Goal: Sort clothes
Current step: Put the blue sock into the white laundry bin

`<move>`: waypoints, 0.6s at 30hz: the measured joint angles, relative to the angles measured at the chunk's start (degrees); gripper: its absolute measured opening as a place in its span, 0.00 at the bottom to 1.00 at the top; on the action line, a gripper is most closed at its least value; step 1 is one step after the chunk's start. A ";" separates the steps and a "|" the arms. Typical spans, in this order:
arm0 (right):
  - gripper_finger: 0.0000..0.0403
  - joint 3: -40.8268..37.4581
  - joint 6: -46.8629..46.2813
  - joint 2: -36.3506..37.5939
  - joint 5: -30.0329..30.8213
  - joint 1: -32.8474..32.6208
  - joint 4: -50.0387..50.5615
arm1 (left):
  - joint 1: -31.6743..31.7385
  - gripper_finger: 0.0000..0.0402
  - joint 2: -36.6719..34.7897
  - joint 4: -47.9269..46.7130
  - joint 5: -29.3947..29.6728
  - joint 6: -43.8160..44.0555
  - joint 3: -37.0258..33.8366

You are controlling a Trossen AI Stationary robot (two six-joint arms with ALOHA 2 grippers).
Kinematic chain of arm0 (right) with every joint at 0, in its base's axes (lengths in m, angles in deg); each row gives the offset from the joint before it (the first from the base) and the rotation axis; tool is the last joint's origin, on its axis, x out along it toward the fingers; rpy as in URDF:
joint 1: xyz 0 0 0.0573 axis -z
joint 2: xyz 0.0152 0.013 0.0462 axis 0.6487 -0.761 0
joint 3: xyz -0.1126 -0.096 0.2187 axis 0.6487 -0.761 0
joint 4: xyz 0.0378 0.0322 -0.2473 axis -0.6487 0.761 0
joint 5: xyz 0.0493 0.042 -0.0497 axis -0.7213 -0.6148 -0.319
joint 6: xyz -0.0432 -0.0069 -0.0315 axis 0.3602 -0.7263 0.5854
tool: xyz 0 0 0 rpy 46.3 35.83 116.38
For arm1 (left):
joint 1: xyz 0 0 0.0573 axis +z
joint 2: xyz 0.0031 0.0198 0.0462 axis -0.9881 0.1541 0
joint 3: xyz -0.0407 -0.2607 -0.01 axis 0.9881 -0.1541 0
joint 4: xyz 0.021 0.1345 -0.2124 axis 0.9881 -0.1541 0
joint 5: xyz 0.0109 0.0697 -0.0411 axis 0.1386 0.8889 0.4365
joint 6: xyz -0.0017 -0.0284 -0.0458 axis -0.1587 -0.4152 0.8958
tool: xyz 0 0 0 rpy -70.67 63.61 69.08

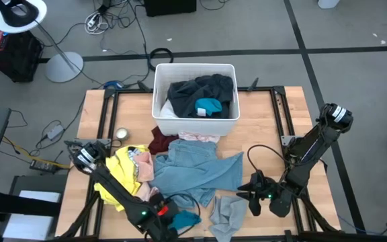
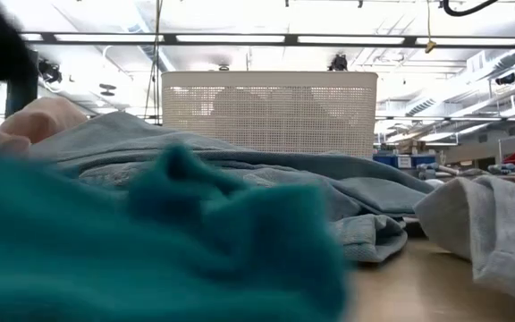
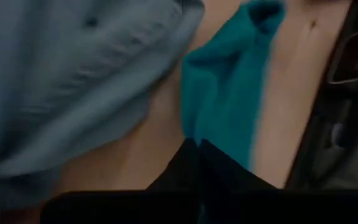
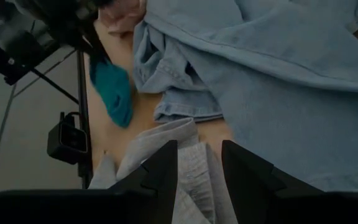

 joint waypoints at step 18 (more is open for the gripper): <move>0.31 0.02 18.08 -0.55 5.29 10.06 2.15 | 17.46 0.00 -31.34 -24.50 13.65 -29.16 8.17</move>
